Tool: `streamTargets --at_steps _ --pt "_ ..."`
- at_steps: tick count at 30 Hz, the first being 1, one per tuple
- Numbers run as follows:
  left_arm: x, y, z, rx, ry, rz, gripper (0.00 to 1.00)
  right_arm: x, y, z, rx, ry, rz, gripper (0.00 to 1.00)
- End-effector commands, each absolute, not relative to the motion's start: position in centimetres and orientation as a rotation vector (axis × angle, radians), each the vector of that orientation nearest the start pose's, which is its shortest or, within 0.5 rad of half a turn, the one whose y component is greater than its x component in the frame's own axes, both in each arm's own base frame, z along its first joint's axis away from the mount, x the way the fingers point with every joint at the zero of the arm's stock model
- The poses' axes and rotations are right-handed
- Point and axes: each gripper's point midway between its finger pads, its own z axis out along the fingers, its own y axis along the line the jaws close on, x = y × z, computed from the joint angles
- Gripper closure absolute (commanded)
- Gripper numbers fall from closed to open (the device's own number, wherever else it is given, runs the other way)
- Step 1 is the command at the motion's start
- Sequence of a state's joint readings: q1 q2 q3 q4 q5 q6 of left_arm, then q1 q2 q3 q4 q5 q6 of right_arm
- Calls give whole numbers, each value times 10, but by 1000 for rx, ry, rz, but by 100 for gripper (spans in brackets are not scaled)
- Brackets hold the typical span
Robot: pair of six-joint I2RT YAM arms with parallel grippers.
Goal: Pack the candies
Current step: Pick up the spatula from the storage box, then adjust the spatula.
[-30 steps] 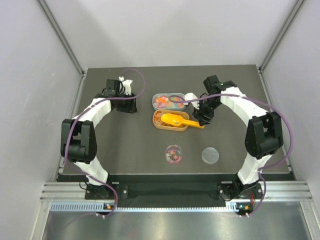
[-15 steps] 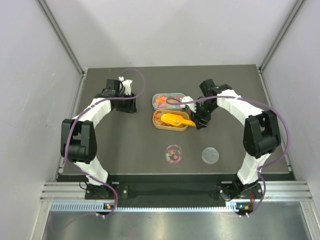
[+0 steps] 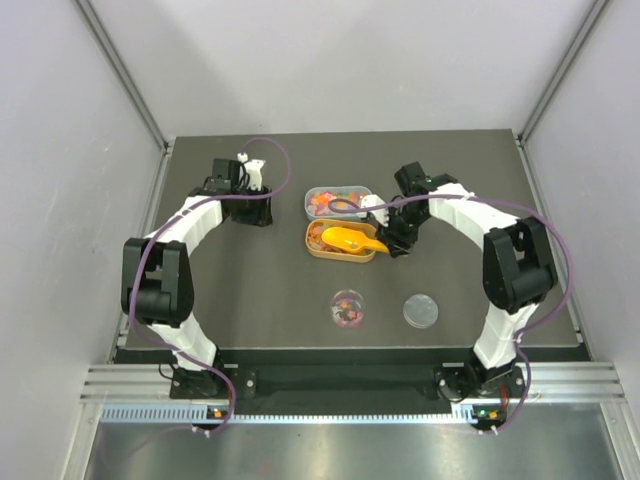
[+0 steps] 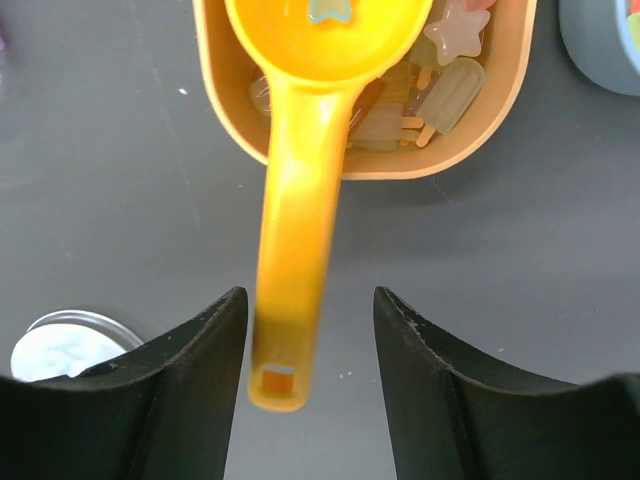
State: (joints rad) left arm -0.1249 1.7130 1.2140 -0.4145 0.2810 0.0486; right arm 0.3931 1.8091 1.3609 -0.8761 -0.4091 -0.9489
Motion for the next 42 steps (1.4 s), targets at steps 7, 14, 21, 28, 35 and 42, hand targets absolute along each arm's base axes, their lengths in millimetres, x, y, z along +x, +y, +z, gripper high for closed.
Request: streamTargets --at_steps 7,14,21,28,35,42 --pt "413 -97 98 341 2424 -367 41 331 184 60 -1789 2115 429 55" --pt "416 -100 97 332 2417 -377 41 337 181 79 -1806 2087 354 98" --pt "419 -103 98 322 2405 -404 42 354 168 122 -1889 2033 93 100" --pt "423 -110 103 313 2383 -445 41 360 158 157 -2039 2077 -163 100" --pt "425 -121 116 300 2342 -493 42 346 133 182 -2272 2086 -373 100" --pt "419 -127 123 283 2316 -529 42 333 104 184 -2476 1995 -601 100"
